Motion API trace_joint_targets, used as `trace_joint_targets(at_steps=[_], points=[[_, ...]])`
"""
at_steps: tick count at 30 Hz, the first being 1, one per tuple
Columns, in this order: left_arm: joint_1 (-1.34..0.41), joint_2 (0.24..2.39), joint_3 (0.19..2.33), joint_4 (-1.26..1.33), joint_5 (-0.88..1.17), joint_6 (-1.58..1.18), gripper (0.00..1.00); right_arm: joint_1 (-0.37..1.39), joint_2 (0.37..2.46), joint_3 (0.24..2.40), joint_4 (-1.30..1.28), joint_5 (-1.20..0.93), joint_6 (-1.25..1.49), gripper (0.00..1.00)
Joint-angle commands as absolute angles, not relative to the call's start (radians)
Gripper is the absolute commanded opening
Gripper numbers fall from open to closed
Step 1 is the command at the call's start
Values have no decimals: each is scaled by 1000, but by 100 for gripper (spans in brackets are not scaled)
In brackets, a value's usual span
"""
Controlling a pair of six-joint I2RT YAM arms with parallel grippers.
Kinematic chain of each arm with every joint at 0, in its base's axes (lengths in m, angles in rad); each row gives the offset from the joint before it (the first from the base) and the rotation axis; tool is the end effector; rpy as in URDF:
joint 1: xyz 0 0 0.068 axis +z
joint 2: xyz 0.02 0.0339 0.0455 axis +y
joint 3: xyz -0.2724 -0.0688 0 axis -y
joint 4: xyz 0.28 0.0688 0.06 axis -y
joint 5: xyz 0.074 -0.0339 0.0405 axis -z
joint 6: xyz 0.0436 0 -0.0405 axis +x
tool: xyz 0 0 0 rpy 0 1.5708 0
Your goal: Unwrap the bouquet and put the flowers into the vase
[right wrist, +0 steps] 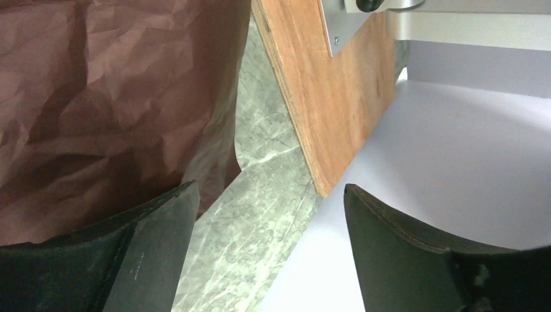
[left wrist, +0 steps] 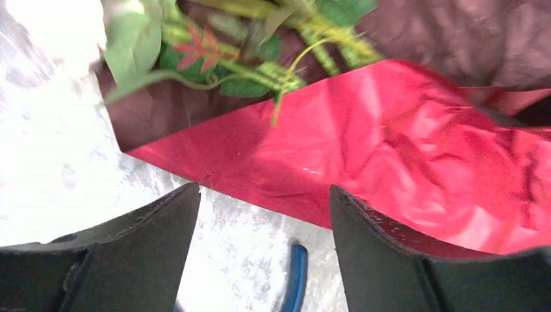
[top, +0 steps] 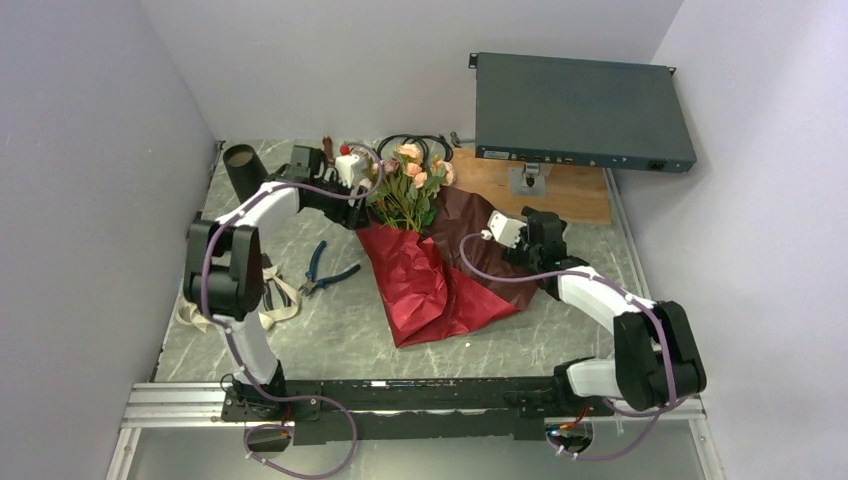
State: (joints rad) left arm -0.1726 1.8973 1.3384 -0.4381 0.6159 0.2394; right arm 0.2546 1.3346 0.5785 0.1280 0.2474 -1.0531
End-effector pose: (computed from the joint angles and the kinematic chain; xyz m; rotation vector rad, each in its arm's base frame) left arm 0.4253 -0.0997 0.1819 0.7267 2.3528 -0.7552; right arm 0.2884 0.0640 0.1616 -1.2642 1.8858 -0.7085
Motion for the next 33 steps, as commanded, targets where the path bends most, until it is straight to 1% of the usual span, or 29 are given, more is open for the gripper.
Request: trace_joint_targets(at_steps=[1,2,3,4,6,9,10,12,17,20,23,24,27,30,31,33], points=[[-172,1715,1384,-455,754,304,82,253,1251,659,-8,167,-1002,87],[-172,1702,1408,-492,779,336,86,253,1236,670,-46,156,-987,89],[-174,1689,1427,-523,813,367,96,254,1221,681,-81,124,-977,91],[-177,1678,1444,-544,843,386,99,256,1203,688,-115,98,-970,93],[-191,1666,1476,-607,911,440,100,262,1175,701,-158,54,-951,95],[-249,1671,1528,-713,960,564,100,267,1150,754,-269,-29,-904,96],[-274,1677,1542,-733,964,582,99,269,1146,768,-319,-55,-887,96],[-332,1699,1570,-767,968,612,95,270,1143,804,-391,-105,-856,95],[-488,1771,1604,-785,929,683,80,272,1160,829,-496,-213,-817,84],[-547,1834,1629,-793,875,734,77,276,1193,817,-492,-210,-796,76],[-578,1898,1663,-798,832,763,74,276,1237,806,-485,-204,-787,73],[-585,1913,1669,-794,819,771,72,275,1254,801,-482,-205,-788,73],[-595,1933,1667,-763,774,773,53,276,1311,795,-475,-200,-796,68],[-595,1928,1660,-782,763,800,35,276,1361,792,-456,-180,-805,66],[-595,1919,1654,-799,761,811,28,276,1375,791,-450,-174,-811,65],[-595,1899,1640,-826,756,832,19,276,1399,791,-441,-167,-819,65]])
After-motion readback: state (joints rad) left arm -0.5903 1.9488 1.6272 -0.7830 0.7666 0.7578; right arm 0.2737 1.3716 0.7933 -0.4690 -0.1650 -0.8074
